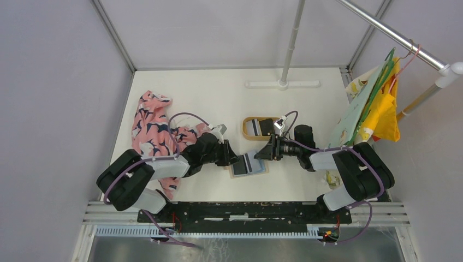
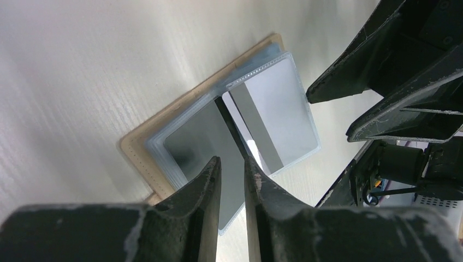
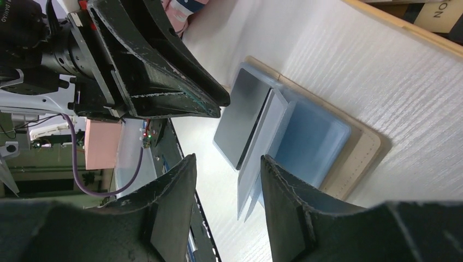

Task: Put the credit cards into the card holder
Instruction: Insert the credit card into the card holder.

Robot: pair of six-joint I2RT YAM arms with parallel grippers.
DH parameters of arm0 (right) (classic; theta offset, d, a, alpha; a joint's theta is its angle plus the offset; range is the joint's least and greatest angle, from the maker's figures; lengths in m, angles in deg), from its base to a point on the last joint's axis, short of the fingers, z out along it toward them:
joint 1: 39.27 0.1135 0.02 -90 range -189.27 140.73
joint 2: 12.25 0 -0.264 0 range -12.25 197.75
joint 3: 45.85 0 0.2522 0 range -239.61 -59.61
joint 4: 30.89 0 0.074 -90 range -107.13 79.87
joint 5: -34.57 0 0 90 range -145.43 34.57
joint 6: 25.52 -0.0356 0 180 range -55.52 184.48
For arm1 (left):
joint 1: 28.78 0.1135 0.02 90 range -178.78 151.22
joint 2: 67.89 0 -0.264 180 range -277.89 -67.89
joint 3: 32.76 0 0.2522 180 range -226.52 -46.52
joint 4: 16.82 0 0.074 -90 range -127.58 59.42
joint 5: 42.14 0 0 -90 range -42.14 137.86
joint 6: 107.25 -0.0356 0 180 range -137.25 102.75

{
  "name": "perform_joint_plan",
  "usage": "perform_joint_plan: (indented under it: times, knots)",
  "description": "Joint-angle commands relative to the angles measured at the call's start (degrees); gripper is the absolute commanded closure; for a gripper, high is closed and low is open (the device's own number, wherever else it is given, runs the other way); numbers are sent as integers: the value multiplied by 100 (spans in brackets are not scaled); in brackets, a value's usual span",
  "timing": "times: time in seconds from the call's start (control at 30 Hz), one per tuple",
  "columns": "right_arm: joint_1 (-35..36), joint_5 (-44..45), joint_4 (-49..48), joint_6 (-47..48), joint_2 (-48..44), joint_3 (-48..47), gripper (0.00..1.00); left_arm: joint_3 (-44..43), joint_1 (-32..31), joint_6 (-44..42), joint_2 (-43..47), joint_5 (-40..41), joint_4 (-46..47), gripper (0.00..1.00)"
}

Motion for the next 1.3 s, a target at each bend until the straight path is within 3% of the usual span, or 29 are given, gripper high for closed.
perform_joint_plan:
  times: [0.0, 0.6, 0.9, 1.27]
  knots:
    - [-24, -176, -523, -192, 43, 36, 48, -272, -82, 125, -128, -89, 375, 72]
    - [238, -392, -1203, -637, 270, -5, 46, -438, -198, 220, -450, 147, 102, 72]
    - [586, -508, -1506, -665, 547, -236, 43, -524, -199, 279, -621, 231, -95, 85]
    - [612, -594, -1545, -583, 567, -296, 42, -604, -197, 252, -666, 121, -176, 88]
